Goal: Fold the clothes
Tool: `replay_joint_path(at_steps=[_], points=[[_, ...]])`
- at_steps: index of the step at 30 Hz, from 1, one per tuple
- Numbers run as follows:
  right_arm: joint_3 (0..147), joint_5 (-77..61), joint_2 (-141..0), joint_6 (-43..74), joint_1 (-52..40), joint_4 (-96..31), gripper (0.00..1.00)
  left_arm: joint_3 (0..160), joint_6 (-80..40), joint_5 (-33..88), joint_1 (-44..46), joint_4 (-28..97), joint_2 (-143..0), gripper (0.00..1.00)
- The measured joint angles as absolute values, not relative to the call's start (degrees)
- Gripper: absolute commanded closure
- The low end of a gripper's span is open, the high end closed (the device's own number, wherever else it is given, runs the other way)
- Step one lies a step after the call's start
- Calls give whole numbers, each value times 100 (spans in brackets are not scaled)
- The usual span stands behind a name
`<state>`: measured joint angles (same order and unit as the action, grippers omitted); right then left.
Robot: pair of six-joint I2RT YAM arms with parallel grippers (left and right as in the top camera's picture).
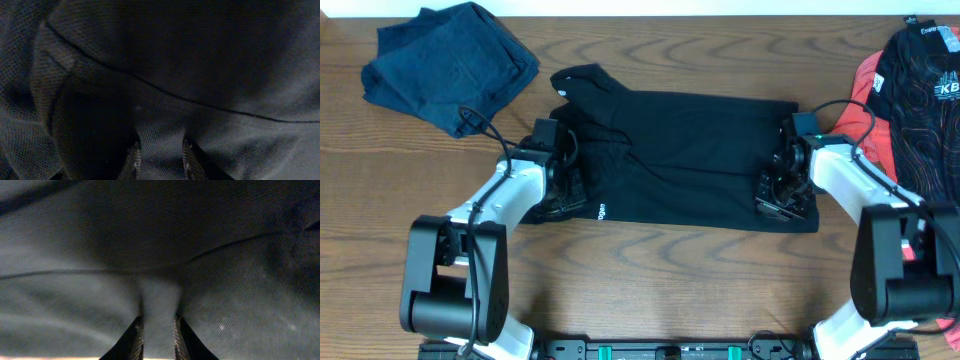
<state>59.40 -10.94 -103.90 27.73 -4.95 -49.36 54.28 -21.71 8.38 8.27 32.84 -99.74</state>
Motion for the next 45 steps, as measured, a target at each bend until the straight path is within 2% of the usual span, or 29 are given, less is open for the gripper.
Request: replay_joint_path(at_steps=[6,9,13,18,23,26,29,33,35,36,38,39,40,43,44,45], points=[[6007,-1031,-10523,2956,-495,-4950,84,5524,-2091,864,504,3538,-10053,70],[6038,-1000,-10551,3094,-495,-4978,86,5529,-2078,862,292,3741,-10057,75],[6045,-956,-10560,3269,-495,-4991,89,5537,-2073,858,113,4187,-10075,75],[6055,-888,-10565,3500,-495,-5015,92,5529,-2191,856,89,4790,-10132,87],[6082,-821,-10586,3697,-495,-5131,97,5492,-2314,854,84,5304,-10200,88],[6114,-727,-10608,3938,-495,-5262,97,5463,-2377,816,84,5489,-10206,94],[6108,-521,-10613,4219,-495,-5509,98,5461,-2414,779,80,5601,-10210,94],[6060,-274,-10597,4425,-491,-5728,97,5439,-2449,733,80,5721,-10119,94],[5988,-115,-10475,4484,-467,-5800,91,5406,-2469,701,80,5758,-9880,94],[5946,-45,-10377,4477,-456,-5824,81,5391,-2484,685,78,5780,-9697,93],[5905,75,-10036,4414,-438,-5843,20,5391,-2497,666,75,5800,-9279,83],[5905,97,-9845,4348,-440,-5843,7,5391,-2510,659,75,5800,-9078,74],[5905,113,-9614,4281,-440,-5839,1,5391,-2488,639,73,5798,-8847,71],[5909,158,-8873,4047,-440,-5789,1,5395,-2558,604,73,5708,-8224,12],[5909,172,-8696,4001,-440,-5739,1,5400,-2547,598,73,5634,-8088,0],[5909,174,-8517,3953,-440,-5649,1,5411,-2550,598,73,5540,-7959,2]])
